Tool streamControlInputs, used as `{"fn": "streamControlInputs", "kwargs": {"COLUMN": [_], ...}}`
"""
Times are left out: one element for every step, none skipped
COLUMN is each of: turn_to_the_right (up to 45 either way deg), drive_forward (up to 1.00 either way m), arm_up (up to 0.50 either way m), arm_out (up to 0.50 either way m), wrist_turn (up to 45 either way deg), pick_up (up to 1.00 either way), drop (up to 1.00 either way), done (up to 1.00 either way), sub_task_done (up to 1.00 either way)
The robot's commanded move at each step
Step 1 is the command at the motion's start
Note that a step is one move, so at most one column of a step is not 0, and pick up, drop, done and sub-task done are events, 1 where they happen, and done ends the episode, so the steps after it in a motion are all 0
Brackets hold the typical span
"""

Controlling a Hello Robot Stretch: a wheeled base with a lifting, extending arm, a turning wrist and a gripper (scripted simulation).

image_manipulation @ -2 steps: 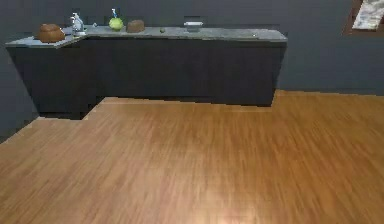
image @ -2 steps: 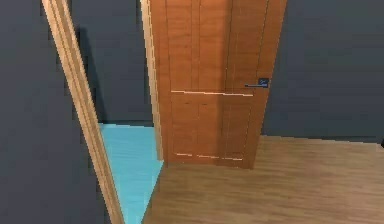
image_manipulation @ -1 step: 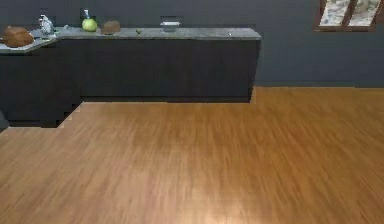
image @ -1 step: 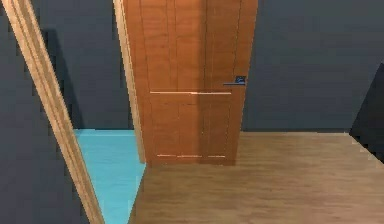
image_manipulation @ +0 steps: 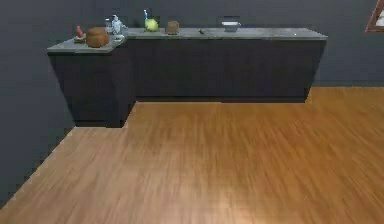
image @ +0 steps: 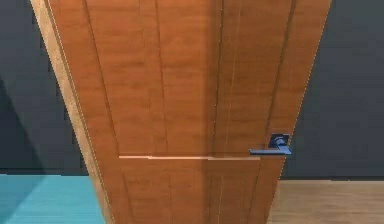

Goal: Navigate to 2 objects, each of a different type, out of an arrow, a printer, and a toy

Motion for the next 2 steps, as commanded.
{"fn": "streamControlInputs", "kwargs": {"turn_to_the_right": [-45.0, -15.0], "drive_forward": [0.0, 0.0], "arm_up": [0.0, 0.0], "arm_out": [0.0, 0.0], "wrist_turn": [0.0, 0.0], "pick_up": [0.0, 0.0], "drop": [0.0, 0.0], "done": [0.0, 0.0], "sub_task_done": [0.0, 0.0]}}
